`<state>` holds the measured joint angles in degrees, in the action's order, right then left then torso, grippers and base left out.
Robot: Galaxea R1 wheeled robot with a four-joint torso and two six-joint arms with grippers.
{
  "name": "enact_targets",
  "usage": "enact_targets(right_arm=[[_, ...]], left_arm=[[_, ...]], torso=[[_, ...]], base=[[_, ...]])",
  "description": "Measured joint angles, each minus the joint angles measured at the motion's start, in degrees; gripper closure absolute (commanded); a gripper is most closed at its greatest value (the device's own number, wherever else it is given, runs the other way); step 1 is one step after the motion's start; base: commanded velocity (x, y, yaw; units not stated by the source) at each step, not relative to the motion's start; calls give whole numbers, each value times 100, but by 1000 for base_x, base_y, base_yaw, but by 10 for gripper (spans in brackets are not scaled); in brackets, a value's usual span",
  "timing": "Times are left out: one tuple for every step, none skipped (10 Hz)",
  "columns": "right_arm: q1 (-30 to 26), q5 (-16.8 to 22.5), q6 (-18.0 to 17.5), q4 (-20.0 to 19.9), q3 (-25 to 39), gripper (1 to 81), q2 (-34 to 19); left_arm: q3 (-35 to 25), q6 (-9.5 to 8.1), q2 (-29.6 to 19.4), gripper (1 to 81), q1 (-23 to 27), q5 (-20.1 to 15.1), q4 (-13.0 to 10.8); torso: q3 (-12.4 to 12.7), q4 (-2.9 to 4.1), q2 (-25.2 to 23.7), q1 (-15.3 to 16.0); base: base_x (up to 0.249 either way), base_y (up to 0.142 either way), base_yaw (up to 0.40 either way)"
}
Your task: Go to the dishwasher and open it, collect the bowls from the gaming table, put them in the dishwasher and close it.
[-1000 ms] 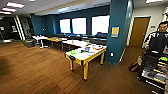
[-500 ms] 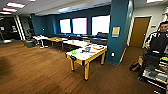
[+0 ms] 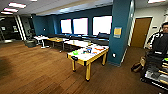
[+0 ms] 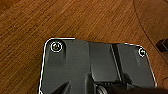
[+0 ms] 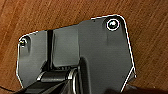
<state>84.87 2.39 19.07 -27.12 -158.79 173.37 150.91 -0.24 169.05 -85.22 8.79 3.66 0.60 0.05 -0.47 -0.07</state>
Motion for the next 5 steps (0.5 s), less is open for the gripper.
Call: enact_targets(right_arm=[[-20, 2, 0, 0, 28, 10, 48], [-43, -11, 0, 0, 41, 10, 72], [-37, -20, 0, 0, 41, 10, 63], [-43, -33, 0, 0, 39, 10, 55], [-48, -46, 0, 0, 39, 10, 55]], left_arm=[[44, 0, -48, 10, 17, 5, 0], [48, 2, -48, 10, 48, 20, -2], [37, 2, -35, 10, 44, 20, 0], [28, 2, -30, 10, 55, 18, -2], [30, 2, -30, 10, 63, 20, -2]], torso=[[-2, 0, 0, 5], [-2, 0, 2, 7], [0, 0, 0, 2], [-2, 0, 2, 8], [-2, 0, 2, 8]], base=[[111, 60, 0], [111, 60, 0], [111, 0, 0], [111, 0, 0], [110, 60, 0]])
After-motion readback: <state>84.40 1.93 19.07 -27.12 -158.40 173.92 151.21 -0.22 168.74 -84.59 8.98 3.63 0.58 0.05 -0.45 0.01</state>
